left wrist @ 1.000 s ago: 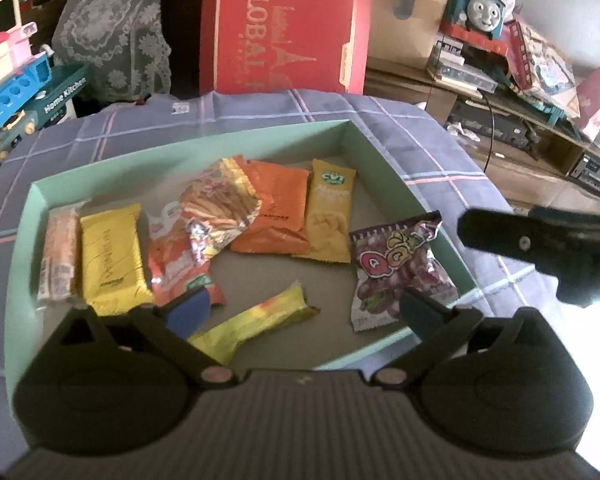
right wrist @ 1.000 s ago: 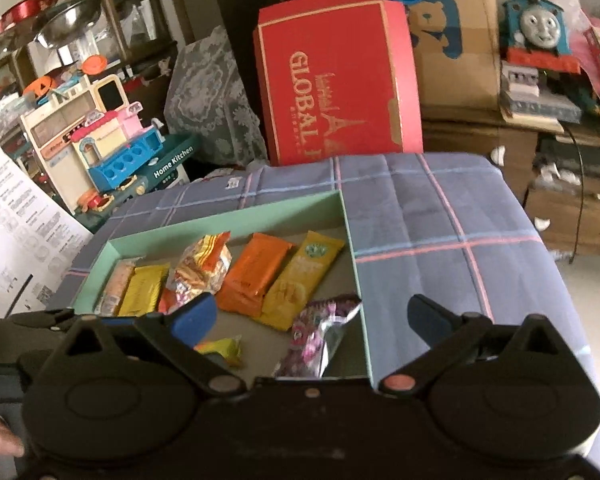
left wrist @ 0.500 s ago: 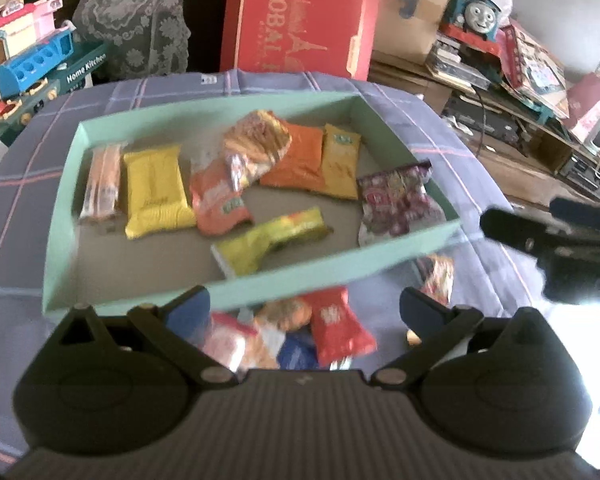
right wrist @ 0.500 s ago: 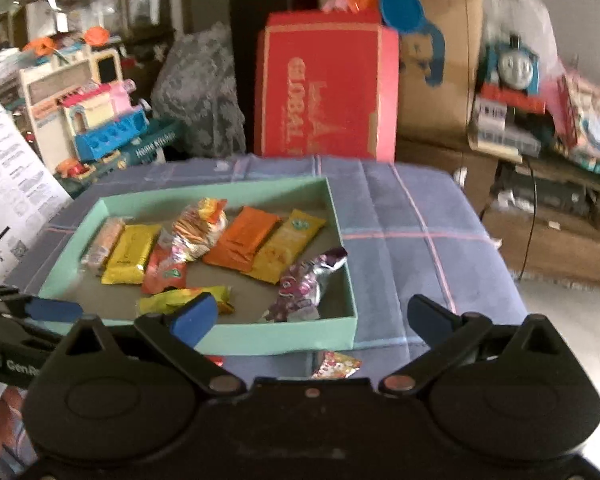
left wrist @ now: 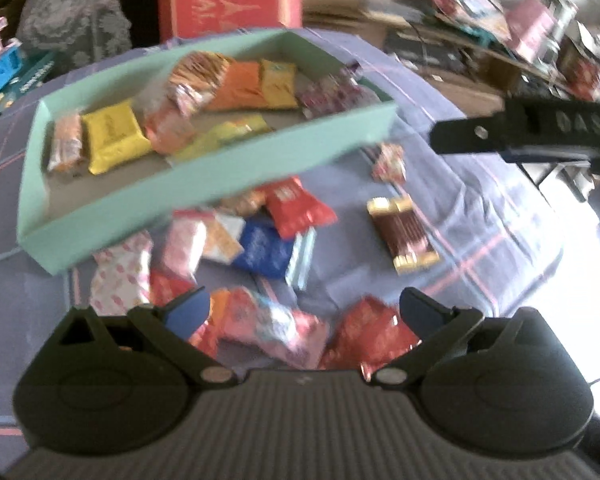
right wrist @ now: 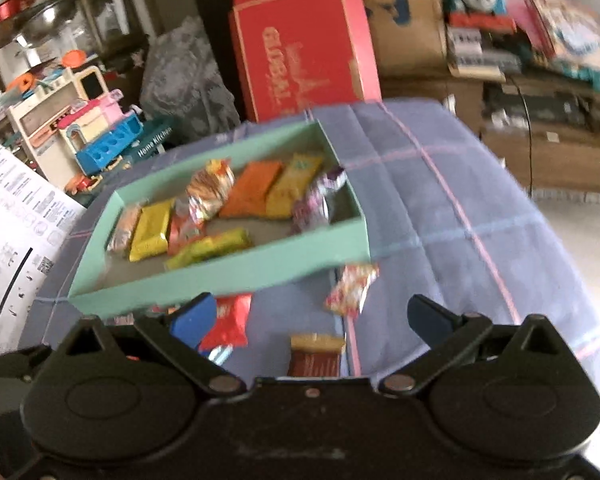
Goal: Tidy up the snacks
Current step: 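Move both tools back over the loose snack pile beside the box, then grasp the red foil bag with the left tool while the right tool grasps the brown chocolate square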
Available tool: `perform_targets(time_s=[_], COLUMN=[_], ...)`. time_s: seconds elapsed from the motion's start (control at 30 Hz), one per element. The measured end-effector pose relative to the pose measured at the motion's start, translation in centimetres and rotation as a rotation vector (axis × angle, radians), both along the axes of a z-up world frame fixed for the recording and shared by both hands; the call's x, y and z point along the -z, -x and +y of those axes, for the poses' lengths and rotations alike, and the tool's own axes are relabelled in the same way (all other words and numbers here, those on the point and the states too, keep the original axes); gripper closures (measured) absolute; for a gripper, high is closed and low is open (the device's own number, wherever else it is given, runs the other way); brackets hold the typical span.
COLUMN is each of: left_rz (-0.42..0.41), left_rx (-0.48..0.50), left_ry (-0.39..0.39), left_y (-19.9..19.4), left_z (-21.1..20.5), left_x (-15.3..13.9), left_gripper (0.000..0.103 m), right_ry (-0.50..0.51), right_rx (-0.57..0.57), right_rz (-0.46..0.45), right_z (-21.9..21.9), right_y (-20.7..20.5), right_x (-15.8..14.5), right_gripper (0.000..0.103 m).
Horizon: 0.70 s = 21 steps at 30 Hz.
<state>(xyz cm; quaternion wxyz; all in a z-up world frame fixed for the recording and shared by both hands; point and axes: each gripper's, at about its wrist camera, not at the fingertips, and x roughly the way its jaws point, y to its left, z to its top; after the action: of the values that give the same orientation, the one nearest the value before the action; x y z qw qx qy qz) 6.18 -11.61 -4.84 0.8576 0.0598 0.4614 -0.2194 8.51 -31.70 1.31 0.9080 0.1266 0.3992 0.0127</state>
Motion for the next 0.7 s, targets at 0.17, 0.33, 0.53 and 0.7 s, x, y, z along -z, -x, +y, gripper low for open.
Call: perform_targets(time_s=[0.17,0.33,0.53,0.7], left_rz=[0.016,0.036,0.005,-0.011], left_rx=[0.094,0.185,0.172,0.053], left_ry=[-0.039,-0.05,-0.045,-0.032], left_y=[1.3,2.1,1.8,-0.4], left_z=[-1.4,-3.1,-3.9,-3.5], left_x=[1.4,2.3,2.5,2.5], left_gripper=[0.01,0.06,0.061,0.058], right_ry=[-0.051,-0.059,-0.081,-0.077], right_rx=[0.023,0.023,0.033,0.018], right_rz=[0.065,0.11,0.126,0.125], right_z=[-0.4,-0.7,-1.2,-0.7], right_y=[1.0,1.8,2.1,1.6], right_x=[2.1,3.8,4.7,5.0], right_gripper=[0.0,0.024,0.052,0.053])
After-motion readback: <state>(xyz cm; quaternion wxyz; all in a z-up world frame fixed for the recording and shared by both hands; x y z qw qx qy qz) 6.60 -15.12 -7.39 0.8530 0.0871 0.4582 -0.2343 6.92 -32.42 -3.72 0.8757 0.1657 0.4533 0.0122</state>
